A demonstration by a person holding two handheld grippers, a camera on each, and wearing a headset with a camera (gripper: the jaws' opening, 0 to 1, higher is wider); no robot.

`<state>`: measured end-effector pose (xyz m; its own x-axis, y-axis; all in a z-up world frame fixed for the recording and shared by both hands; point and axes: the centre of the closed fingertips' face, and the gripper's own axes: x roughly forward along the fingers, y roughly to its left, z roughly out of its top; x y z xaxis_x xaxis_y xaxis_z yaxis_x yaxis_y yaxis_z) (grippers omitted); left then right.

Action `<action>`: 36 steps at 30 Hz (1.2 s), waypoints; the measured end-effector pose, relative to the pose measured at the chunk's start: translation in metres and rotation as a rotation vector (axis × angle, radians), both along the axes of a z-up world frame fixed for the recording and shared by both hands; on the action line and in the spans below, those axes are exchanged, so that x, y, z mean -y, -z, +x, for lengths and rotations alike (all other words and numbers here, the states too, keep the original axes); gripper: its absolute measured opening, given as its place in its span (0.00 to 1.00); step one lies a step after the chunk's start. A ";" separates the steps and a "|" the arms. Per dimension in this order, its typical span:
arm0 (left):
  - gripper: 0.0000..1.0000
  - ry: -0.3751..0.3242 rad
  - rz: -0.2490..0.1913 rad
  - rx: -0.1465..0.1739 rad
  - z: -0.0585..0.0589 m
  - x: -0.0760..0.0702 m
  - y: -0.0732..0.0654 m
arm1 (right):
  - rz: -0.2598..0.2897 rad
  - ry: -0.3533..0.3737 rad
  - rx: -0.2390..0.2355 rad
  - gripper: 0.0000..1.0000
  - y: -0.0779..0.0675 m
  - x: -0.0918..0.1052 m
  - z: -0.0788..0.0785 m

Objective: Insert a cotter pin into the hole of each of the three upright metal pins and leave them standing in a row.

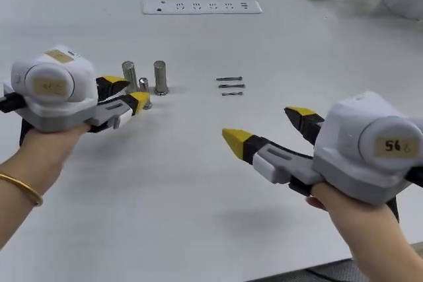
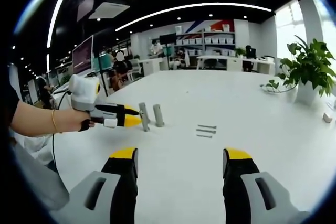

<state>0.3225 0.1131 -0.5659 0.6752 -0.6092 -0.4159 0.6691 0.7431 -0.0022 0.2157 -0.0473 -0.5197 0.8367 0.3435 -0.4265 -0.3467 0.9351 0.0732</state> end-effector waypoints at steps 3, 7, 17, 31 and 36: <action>0.16 0.007 0.003 -0.010 0.001 0.002 0.005 | 0.024 0.016 -0.011 0.60 0.001 0.001 0.002; 0.15 0.028 0.001 -0.005 0.005 0.008 0.005 | 0.033 0.017 -0.021 0.59 0.003 0.000 0.003; 0.08 0.043 -0.002 -0.023 0.008 0.015 0.011 | 0.028 0.025 -0.033 0.58 0.003 0.004 0.005; 0.06 -0.006 0.008 -0.034 0.006 0.015 0.013 | 0.055 0.043 -0.047 0.57 0.004 0.006 0.003; 0.06 -0.002 0.037 -0.020 0.000 0.016 0.013 | 0.052 0.041 -0.040 0.56 0.000 0.006 0.003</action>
<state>0.3222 0.0968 -0.5786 0.6679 -0.5917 -0.4515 0.6675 0.7445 0.0117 0.2189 -0.0534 -0.5196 0.8333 0.3315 -0.4424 -0.3038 0.9432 0.1345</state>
